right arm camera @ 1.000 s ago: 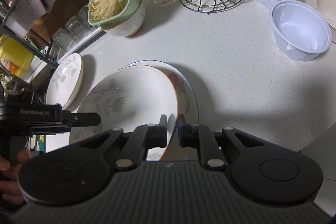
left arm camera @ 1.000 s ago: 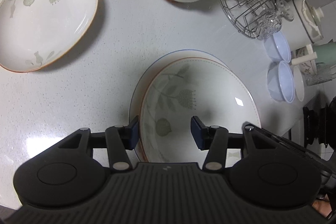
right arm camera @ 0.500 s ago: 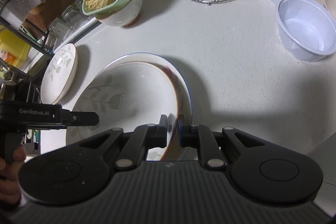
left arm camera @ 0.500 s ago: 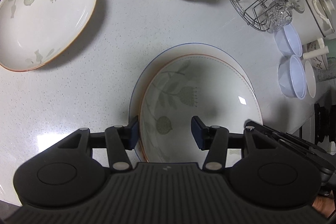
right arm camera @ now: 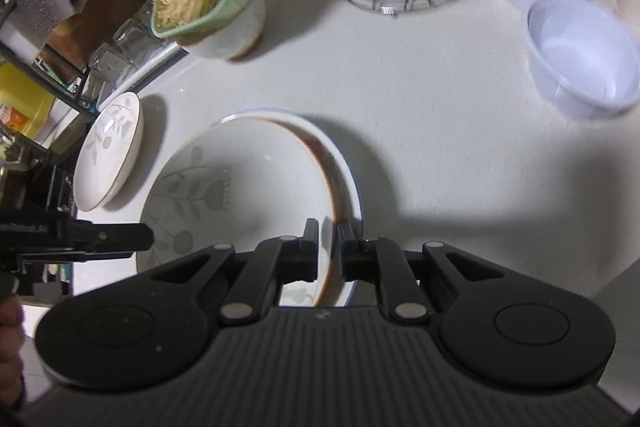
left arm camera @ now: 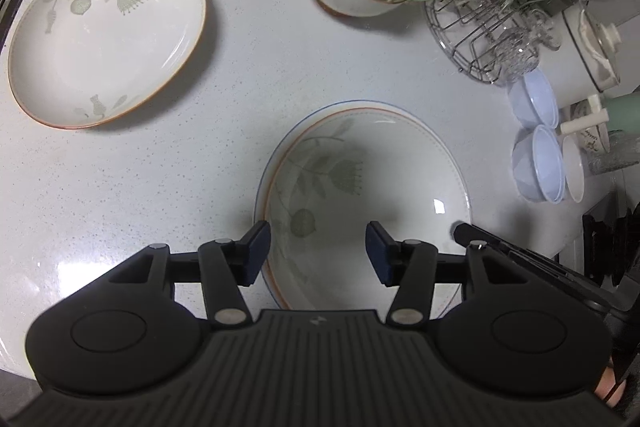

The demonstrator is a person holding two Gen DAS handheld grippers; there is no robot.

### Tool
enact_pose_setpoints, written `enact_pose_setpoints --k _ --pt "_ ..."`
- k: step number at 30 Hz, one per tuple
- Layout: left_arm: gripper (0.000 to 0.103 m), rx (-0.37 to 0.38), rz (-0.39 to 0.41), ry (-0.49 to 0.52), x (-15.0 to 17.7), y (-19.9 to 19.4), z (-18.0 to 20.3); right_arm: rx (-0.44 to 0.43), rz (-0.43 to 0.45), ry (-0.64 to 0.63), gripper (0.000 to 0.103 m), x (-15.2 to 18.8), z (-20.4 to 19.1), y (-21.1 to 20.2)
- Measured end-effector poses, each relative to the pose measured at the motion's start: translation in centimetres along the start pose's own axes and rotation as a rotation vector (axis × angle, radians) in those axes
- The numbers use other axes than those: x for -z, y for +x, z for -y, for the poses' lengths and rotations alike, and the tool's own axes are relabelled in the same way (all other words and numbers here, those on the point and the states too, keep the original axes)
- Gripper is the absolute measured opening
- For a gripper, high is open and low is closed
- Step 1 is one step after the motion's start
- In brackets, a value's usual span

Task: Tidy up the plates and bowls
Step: 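Lower the leaf-pattern plate into the rose plate and open both grippers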

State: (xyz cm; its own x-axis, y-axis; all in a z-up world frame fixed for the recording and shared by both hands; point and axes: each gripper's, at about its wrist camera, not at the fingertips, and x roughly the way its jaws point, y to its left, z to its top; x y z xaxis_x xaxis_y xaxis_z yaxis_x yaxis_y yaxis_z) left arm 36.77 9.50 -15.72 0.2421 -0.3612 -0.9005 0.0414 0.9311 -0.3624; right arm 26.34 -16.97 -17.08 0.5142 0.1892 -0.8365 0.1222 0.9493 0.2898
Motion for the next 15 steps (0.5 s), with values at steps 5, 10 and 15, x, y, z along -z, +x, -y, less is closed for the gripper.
enact_pose_setpoints --k 5,10,15 --pt "0.058 -0.013 0.069 0.030 0.7 -2.1 0.8 0.009 0.062 -0.034 0.012 -0.6 -0.3 -1.6" --pt "0.060 -0.022 0.151 0.056 1.8 -4.9 1.4 -0.023 0.114 -0.056 0.012 -0.8 -1.2 -4.0" --pt "0.061 -0.045 0.232 0.075 3.3 -7.5 1.9 -0.054 0.163 -0.091 0.012 -1.0 -2.4 -6.5"
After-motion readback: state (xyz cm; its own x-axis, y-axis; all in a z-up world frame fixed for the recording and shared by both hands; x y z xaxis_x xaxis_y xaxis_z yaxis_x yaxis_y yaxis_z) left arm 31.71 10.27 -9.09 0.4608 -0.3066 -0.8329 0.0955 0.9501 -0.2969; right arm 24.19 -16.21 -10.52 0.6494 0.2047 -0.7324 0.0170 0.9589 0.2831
